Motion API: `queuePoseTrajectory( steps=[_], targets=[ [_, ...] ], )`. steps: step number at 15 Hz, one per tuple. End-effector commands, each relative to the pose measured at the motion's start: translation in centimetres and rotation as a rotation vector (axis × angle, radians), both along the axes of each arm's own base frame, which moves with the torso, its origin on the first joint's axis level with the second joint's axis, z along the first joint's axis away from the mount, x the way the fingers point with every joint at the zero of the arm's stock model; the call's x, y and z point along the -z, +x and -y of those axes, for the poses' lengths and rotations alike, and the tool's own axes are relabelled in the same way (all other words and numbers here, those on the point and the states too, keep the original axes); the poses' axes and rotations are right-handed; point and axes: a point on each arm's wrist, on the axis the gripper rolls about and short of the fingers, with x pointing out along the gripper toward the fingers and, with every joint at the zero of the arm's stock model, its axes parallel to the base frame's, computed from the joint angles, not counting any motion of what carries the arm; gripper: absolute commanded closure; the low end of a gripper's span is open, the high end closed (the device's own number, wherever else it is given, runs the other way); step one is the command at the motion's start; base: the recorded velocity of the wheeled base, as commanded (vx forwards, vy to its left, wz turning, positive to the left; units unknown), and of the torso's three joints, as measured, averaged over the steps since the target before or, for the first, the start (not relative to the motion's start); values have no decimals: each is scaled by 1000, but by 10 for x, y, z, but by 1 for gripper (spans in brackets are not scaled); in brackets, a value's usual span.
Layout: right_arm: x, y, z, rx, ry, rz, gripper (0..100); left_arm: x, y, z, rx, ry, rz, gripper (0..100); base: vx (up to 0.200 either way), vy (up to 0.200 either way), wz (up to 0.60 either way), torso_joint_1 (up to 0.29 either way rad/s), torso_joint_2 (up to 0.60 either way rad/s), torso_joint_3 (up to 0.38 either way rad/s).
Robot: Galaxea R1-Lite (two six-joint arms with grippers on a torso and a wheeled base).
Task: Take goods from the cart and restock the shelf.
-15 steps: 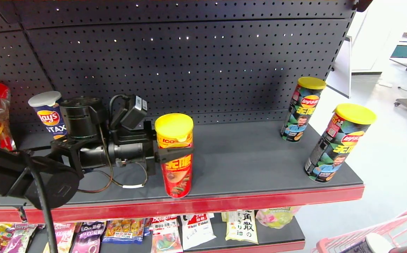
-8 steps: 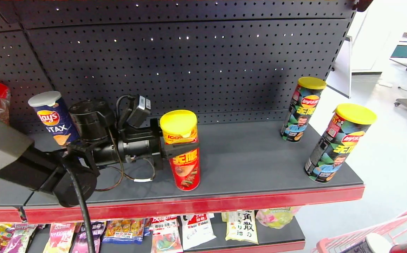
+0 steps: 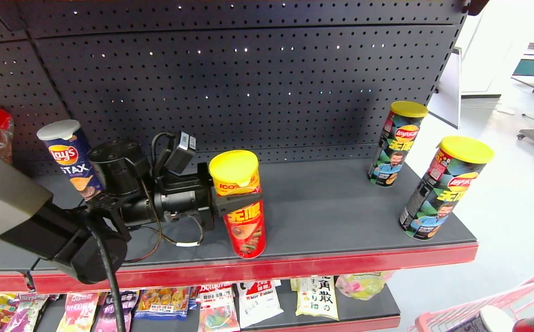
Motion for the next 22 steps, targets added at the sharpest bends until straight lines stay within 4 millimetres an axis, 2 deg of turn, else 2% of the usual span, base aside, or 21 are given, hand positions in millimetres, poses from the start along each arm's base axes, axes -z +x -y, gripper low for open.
queuePoseTrajectory(
  steps=[1, 19, 20, 22],
  targets=[
    [-1, 0, 0, 0, 0, 2, 100, 0, -7, -3, -1, 6, -16, 100, 0, 0, 0, 0, 0, 0],
    [-2, -1, 0, 1, 0, 7, 100, -3, -4, -2, -22, -16, -18, 100, 0, 0, 0, 0, 0, 0],
    [-2, -1, 0, 3, -1, 10, 100, -3, -4, -2, -22, -17, -16, 0, 0, 0, 0, 0, 0, 0],
    [-2, -1, 0, 3, 0, 10, 100, -3, -4, -2, -27, -17, -18, 0, 0, 0, 0, 0, 0, 0]
  ],
)
